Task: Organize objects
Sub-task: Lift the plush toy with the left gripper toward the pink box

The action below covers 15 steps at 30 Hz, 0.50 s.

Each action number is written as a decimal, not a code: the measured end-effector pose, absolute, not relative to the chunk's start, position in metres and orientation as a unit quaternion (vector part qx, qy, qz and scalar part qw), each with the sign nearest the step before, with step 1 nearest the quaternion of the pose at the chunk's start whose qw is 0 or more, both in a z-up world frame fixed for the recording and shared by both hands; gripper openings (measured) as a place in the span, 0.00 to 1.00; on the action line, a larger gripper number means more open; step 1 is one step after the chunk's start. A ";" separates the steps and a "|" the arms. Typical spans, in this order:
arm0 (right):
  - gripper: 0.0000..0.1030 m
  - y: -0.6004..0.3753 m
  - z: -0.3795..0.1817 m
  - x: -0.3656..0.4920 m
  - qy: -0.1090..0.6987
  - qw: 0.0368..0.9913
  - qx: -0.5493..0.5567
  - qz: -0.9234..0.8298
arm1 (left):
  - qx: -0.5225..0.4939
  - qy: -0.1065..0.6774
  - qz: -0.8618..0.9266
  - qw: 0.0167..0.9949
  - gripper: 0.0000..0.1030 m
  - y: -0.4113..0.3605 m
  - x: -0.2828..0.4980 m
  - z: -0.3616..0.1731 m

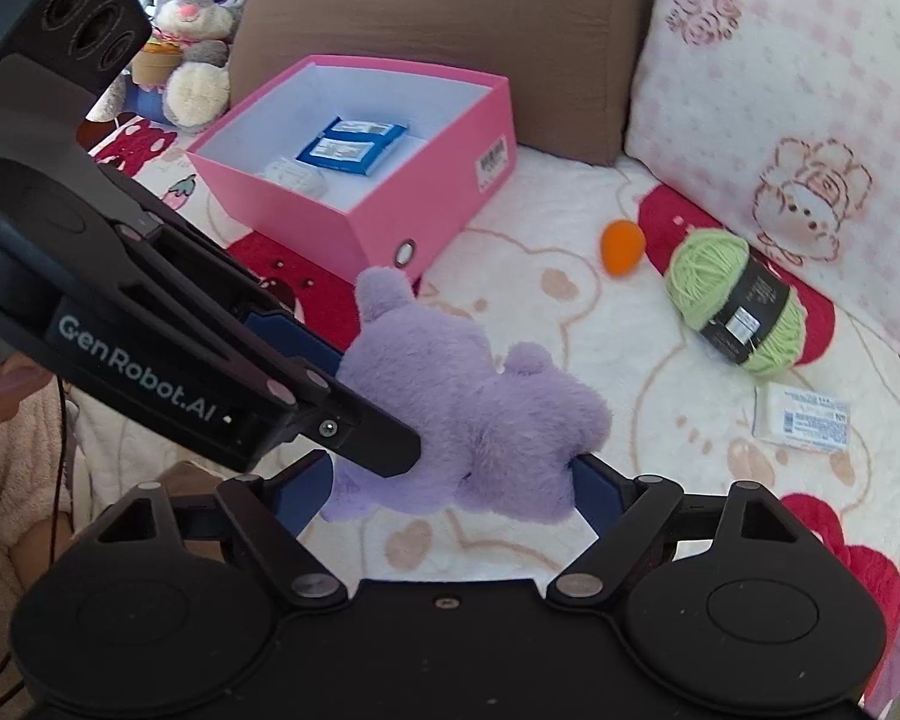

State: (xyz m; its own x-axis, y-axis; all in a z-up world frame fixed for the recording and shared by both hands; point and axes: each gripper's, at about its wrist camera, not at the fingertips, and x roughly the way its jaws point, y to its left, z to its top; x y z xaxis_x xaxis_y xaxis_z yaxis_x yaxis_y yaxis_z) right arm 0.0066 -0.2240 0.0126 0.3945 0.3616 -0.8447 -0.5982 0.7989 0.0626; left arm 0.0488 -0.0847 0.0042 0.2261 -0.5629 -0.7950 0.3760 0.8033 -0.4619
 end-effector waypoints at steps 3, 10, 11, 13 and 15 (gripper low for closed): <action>0.79 -0.213 0.020 0.005 0.460 0.827 -0.135 0.292 | -0.084 0.535 -0.300 0.785 0.36 -0.071 0.049 0.017; 0.75 -0.192 0.037 0.006 0.449 0.835 -0.138 0.287 | -0.099 0.514 -0.295 0.799 0.38 -0.045 0.049 0.033; 0.75 -0.188 0.039 0.006 0.449 0.834 -0.139 0.287 | -0.103 0.512 -0.295 0.800 0.38 -0.041 0.049 0.034; 0.75 -0.182 0.042 0.007 0.451 0.833 -0.142 0.287 | -0.107 0.508 -0.297 0.801 0.38 -0.034 0.049 0.035; 0.75 -0.175 0.045 0.006 0.453 0.831 -0.144 0.287 | -0.109 0.505 -0.296 0.803 0.38 -0.027 0.047 0.036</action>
